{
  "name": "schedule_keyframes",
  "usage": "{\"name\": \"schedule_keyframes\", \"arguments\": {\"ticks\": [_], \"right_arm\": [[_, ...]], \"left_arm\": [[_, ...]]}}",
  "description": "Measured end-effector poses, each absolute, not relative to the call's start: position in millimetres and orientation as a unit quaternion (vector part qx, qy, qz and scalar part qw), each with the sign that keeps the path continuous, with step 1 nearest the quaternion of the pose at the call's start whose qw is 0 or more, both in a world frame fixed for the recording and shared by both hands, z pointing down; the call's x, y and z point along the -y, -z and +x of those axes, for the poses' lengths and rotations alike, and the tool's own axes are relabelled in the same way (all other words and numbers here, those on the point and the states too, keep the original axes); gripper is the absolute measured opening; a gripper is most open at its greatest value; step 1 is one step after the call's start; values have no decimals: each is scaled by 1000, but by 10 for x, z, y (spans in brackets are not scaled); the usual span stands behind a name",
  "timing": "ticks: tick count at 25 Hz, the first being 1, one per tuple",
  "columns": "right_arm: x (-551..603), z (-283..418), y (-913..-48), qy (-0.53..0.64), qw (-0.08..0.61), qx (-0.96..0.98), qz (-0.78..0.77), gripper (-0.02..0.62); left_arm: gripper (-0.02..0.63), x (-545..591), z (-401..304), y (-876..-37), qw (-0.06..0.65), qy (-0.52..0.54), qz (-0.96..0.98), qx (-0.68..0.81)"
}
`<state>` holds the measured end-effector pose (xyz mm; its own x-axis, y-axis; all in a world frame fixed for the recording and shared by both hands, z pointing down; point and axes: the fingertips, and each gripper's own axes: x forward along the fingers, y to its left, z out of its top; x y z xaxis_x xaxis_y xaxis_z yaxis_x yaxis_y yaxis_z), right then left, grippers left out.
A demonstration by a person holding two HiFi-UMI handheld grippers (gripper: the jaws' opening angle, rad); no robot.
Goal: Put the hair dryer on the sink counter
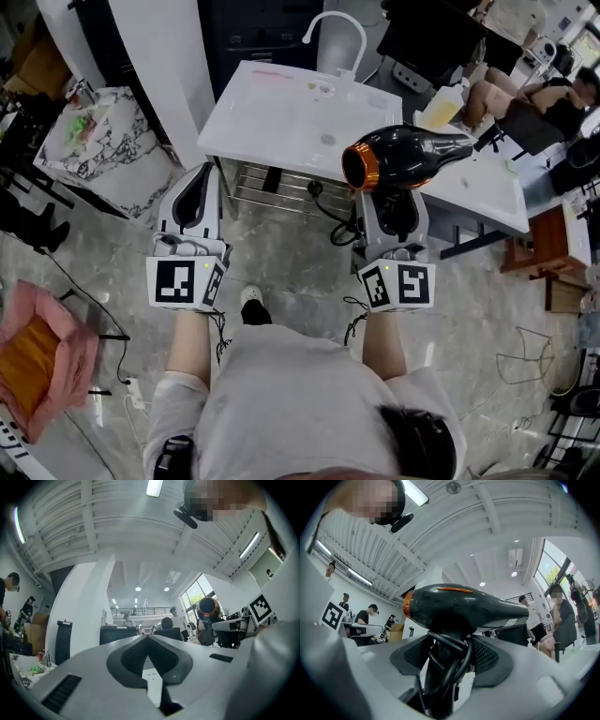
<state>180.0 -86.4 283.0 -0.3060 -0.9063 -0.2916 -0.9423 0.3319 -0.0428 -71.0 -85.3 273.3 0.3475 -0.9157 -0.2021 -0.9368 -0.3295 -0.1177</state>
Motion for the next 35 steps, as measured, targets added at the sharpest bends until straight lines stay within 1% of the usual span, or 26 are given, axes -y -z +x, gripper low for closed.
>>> {"name": "schedule_keyframes", "arguments": {"ticks": [9,17,26,35], "right_arm": [[1668,1240,-2787,-66,131,-793,-591,278],[2195,883,-2840,-63,125,-784,-605,278],[2769,709,-3061,-42,99,-788,-606,278],[3606,566,-3262,-13,92,-803,-589,278]], "left_arm": [[6,1744,-1283,-2670,104,-50,-825,-553],[6,2334,-1612,-2699,101,-53,-836,-537],[6,2950,-1657,-2891,78,-49,-844,-529],[6,3687,-1594,-2892,77,-55,-844,-528]]}}
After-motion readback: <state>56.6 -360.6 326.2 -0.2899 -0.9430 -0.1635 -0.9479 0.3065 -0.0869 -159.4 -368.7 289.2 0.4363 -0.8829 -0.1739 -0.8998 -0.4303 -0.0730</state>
